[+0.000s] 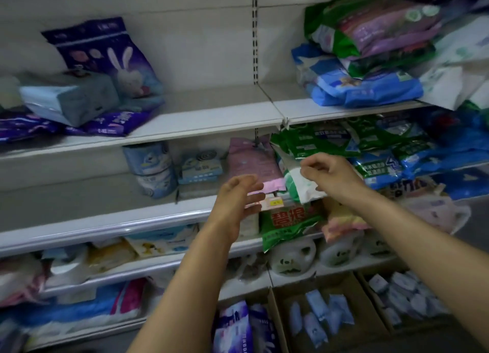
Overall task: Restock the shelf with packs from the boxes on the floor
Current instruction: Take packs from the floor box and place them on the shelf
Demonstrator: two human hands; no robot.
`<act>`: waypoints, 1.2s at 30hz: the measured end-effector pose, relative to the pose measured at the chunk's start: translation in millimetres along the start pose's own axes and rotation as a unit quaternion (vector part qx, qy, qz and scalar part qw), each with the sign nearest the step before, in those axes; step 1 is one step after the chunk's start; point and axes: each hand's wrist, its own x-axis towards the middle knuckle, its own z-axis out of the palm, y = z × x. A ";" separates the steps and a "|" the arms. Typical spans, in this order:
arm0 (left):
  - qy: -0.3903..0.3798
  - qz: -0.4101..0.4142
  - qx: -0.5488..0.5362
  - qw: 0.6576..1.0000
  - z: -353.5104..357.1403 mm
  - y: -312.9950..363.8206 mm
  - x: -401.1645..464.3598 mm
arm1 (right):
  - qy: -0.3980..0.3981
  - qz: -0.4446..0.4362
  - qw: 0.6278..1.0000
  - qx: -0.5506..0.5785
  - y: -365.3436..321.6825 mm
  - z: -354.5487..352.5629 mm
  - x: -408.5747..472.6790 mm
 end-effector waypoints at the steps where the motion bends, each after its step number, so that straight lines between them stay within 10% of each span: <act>1: 0.012 0.012 -0.003 1.000 -10.2 6.4 -3.0 | -0.017 -0.017 1.000 0.007 -11.5 10.1 2.5; 15: 0.167 0.164 -0.035 0.972 -186.4 128.1 -30.0 | -0.156 -0.167 0.970 0.084 -165.5 161.2 54.8; 36: 0.276 0.200 0.105 0.934 -382.1 259.9 64.8 | -0.165 0.010 0.979 0.119 -278.8 347.7 160.2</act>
